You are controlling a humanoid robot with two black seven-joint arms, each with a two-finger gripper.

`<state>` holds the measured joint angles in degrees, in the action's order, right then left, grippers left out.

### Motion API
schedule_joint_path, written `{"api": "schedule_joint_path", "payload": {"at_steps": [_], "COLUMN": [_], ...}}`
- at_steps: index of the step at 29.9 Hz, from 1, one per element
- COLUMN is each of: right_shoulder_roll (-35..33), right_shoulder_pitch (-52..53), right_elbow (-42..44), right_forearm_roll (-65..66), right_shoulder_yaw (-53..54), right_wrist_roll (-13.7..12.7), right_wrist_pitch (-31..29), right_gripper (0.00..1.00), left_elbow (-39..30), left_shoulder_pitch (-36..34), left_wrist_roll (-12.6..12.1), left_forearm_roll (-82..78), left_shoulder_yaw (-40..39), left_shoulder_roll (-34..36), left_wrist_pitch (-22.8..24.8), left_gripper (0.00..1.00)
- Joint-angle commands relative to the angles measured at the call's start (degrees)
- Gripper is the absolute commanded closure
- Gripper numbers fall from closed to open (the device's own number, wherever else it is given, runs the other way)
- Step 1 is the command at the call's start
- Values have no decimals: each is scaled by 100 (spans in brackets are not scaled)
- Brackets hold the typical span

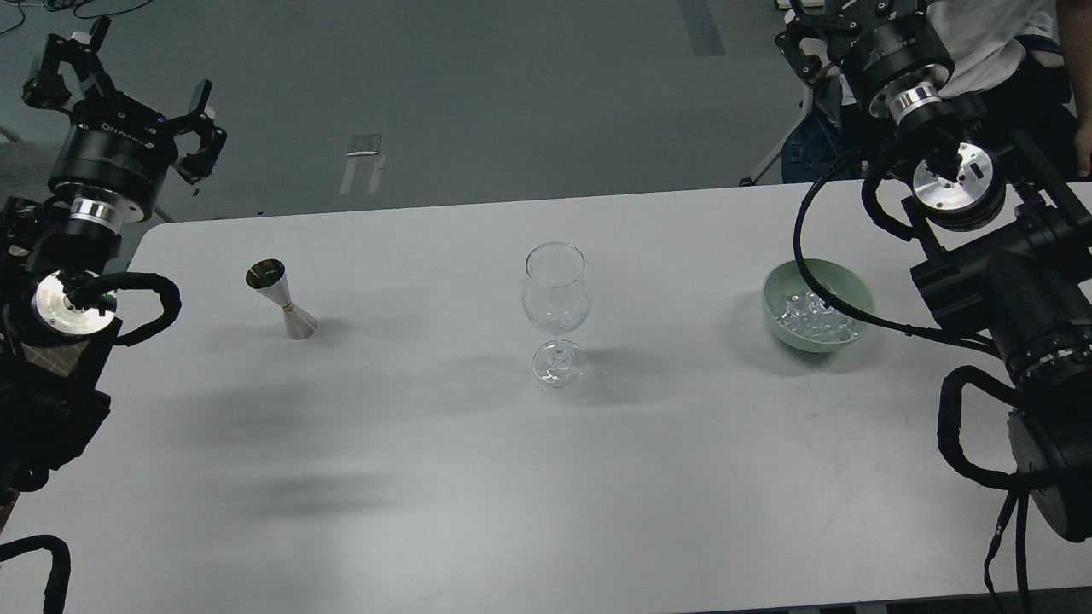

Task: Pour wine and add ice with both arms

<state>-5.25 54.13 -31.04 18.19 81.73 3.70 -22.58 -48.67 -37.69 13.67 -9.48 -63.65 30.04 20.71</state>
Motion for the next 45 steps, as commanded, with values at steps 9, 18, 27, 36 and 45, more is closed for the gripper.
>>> {"api": "schedule_joint_path", "payload": {"at_steps": [9, 18, 27, 36, 45], "right_shoulder_roll": [103, 76, 41, 41, 41], "right_shoulder_pitch": [-16, 2, 125, 186, 168], "right_elbow": [-34, -77, 98, 54, 54], "right_forearm_roll": [0, 0, 9, 0, 0], "right_shoulder_yaw": [1, 1, 1, 19, 1], "right_wrist_roll": [26, 8, -27, -9, -9], "right_wrist_pitch": [35, -27, 43, 43, 0], "right_gripper": [0, 0, 0, 0, 0], "left_elbow": [147, 559, 586, 718, 718], "left_shoulder_pitch": [-124, -344, -397, -661, -661], "left_wrist_roll": [118, 188, 197, -75, -5], "left_forearm_roll": [-1, 8, -1, 43, 34], "left_shoulder_yaw": [54, 45, 45, 19, 27], "left_shoulder_roll": [2, -51, -51, -227, -236], "left_wrist_pitch": [-15, 47, 108, 3, 179], "left_gripper": [2, 2, 2, 2, 2]}}
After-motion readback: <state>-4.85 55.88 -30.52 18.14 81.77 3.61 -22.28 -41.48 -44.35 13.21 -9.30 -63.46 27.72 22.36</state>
